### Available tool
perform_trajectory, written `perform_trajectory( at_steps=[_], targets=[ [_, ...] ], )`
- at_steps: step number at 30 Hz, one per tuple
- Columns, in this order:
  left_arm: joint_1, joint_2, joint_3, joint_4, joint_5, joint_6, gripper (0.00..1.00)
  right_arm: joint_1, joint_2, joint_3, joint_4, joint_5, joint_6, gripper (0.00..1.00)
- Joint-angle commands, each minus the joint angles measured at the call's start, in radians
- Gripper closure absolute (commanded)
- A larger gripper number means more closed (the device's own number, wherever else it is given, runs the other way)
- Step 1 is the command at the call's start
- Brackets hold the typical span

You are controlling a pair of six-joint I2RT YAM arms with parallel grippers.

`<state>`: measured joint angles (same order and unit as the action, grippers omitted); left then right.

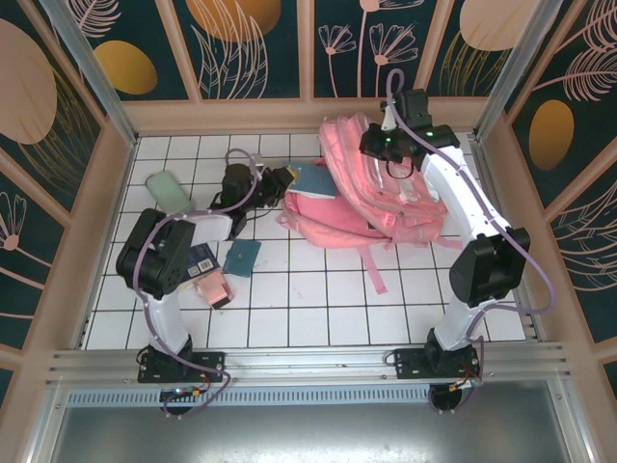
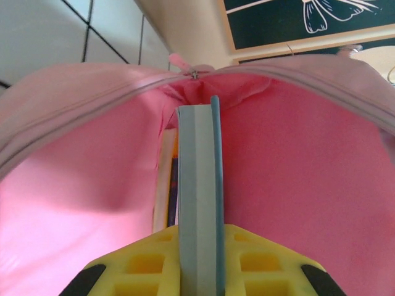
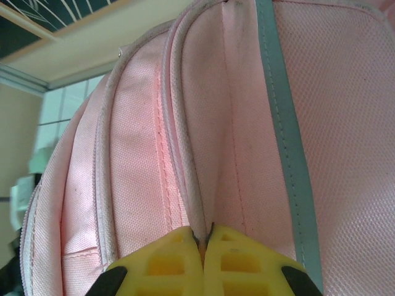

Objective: Pack the student bag
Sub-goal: Place the book in the student bag.

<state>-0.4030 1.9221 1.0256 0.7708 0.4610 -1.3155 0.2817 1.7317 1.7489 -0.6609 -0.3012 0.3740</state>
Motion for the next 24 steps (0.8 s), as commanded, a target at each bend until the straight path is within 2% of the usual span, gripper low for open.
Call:
perform_trajectory(
  at_steps=[1, 7, 13, 24],
  targets=[
    [-0.042, 0.067, 0.122, 0.085, -0.053, -0.037, 1.0, -0.033, -0.096, 0.002, 0.165, -0.173, 0.051, 1.0],
    [-0.083, 0.223, 0.325, 0.081, -0.116, -0.092, 1.0, -0.052, -0.117, -0.03, 0.19, -0.247, 0.068, 1.0],
    [-0.128, 0.367, 0.549, -0.036, -0.151, -0.083, 1.0, -0.052, -0.112, -0.042, 0.193, -0.278, 0.071, 1.0],
    [-0.218, 0.593, 0.91, -0.226, -0.283, -0.054, 1.0, -0.05, -0.105, -0.051, 0.243, -0.383, 0.102, 1.0]
  ],
)
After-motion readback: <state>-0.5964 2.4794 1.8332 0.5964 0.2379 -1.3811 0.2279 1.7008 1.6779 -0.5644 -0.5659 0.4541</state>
